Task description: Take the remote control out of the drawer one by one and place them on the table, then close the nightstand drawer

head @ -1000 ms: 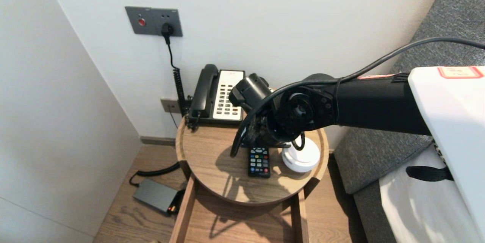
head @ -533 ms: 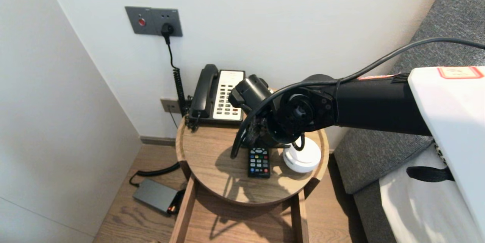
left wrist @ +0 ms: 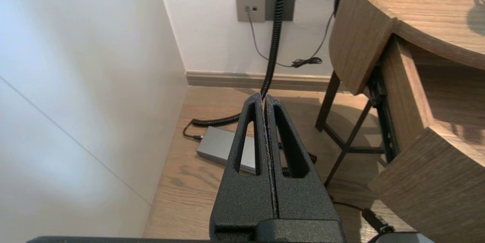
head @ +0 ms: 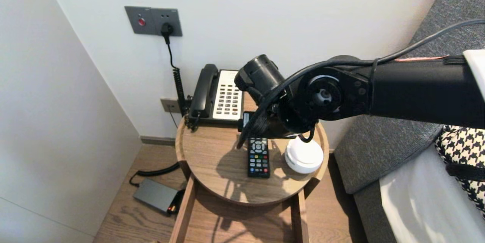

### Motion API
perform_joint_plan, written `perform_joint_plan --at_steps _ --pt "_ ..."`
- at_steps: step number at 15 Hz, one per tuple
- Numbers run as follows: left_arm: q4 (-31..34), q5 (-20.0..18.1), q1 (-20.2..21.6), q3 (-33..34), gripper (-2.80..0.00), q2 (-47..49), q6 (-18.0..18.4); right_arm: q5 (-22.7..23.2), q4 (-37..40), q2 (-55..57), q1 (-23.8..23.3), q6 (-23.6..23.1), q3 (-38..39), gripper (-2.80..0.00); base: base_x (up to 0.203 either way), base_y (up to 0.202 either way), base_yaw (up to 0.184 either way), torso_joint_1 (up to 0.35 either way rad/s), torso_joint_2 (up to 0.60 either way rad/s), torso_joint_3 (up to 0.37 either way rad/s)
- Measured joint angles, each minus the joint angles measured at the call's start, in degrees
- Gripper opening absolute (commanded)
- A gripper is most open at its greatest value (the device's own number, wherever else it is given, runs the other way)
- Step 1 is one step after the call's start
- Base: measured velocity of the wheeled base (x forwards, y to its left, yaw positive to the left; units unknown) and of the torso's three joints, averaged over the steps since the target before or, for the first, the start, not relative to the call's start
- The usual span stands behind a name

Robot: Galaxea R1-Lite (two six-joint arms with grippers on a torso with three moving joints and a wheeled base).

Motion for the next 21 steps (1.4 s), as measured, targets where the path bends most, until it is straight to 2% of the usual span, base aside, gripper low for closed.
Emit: perform_joint_plan --at_steps 2,3,8,11,17,21 --pt "0.0 0.0 0.0 0.0 -2.80 0.0 0.0 -0.1 -0.2 -1.9 0.7 -0.1 -0.3 0.00 0.000 0.000 0.000 0.000 0.00 0.000" --pt "0.0 0.0 0.0 0.0 -2.80 0.0 0.0 -0.1 -0.1 -3.0 1.1 -0.1 -0.4 -2.80 0.000 0.000 0.000 0.000 0.00 0.000" --pt "0.0 0.0 0.0 0.0 -2.80 0.0 0.0 -0.1 1.0 -11.6 3.7 0.3 2.1 -2.80 0.000 0.000 0.000 0.000 0.00 0.000" --pt "0.0 0.0 0.0 0.0 -2.80 0.0 0.0 -0.1 2.8 -19.9 6.1 1.8 7.3 -2.80 0.000 0.000 0.000 0.000 0.00 0.000" --pt "0.0 0.0 0.1 0.0 -2.80 0.0 0.0 0.6 2.6 -35.2 7.8 2.8 31.4 -2.80 0.000 0.000 0.000 0.000 0.00 0.000" --pt "0.0 0.0 0.0 0.0 -2.80 0.0 0.0 0.8 -4.5 -40.9 9.8 3.5 47.7 -2.80 0.000 0.000 0.000 0.000 0.00 0.000"
